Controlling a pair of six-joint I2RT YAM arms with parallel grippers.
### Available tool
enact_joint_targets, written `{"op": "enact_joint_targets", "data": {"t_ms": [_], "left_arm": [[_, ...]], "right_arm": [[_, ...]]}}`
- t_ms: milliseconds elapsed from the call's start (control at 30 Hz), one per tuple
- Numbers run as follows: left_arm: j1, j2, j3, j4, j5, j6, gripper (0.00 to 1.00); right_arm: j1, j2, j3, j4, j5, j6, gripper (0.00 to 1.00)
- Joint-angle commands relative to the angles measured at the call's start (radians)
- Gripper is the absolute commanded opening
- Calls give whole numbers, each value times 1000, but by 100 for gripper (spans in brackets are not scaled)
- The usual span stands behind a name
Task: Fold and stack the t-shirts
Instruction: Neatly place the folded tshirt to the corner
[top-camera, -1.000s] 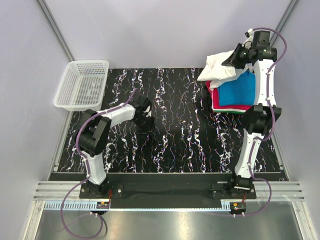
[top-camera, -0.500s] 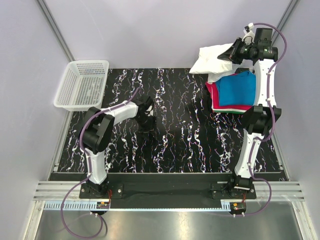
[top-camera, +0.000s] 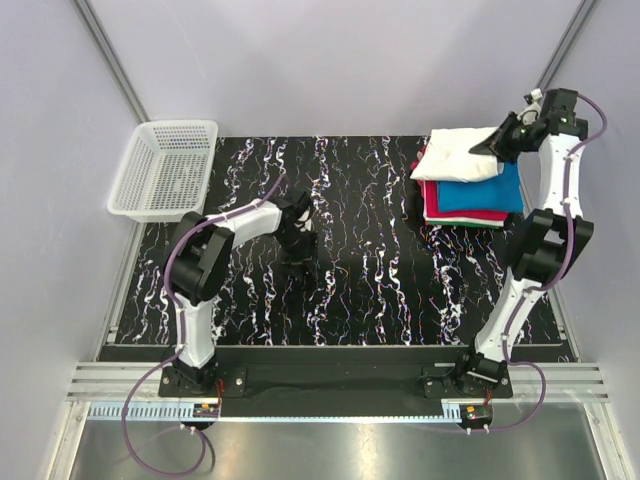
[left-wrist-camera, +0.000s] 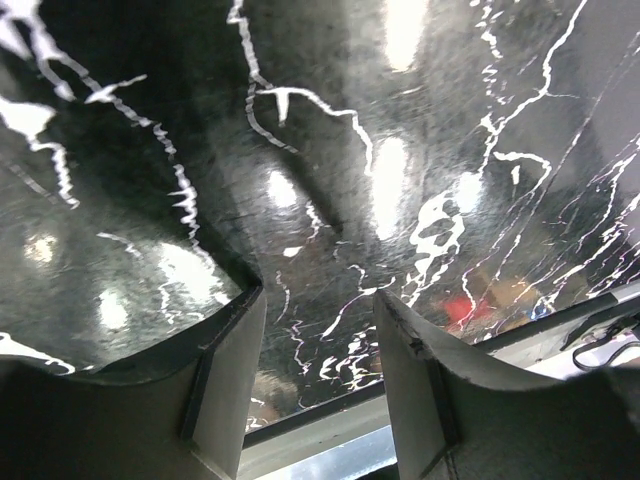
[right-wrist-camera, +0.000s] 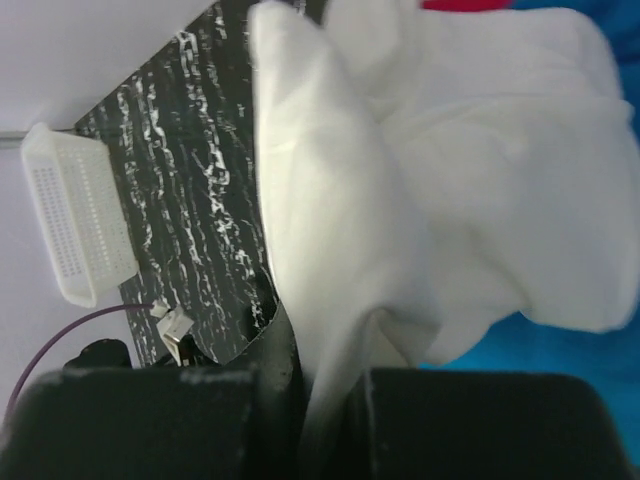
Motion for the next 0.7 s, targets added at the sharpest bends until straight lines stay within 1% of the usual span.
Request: {"op": "enact_joint_targets", "data": {"t_ms": [0, 67, 200, 333, 467, 667], "left_arm": [[-19, 54, 29, 22, -2, 17, 54], [-23, 59, 36, 17, -2, 20, 54], [-23, 65, 51, 10, -3, 24, 54], [-26, 80, 62, 2, -2, 29, 54], [-25, 88, 69, -1, 1, 34, 54], [-26, 99, 95, -4, 9, 40, 53]], "right_arm": [[-9, -148, -78, 23, 57, -25, 0], [-28, -153, -96, -8, 63, -14, 0], [-52, -180, -170, -14, 66, -1, 0], [-85, -159, -196, -65, 72, 24, 0], [-89, -185, -254, -103, 103, 42, 0], [-92, -170, -244, -174, 193, 61, 0]]}}
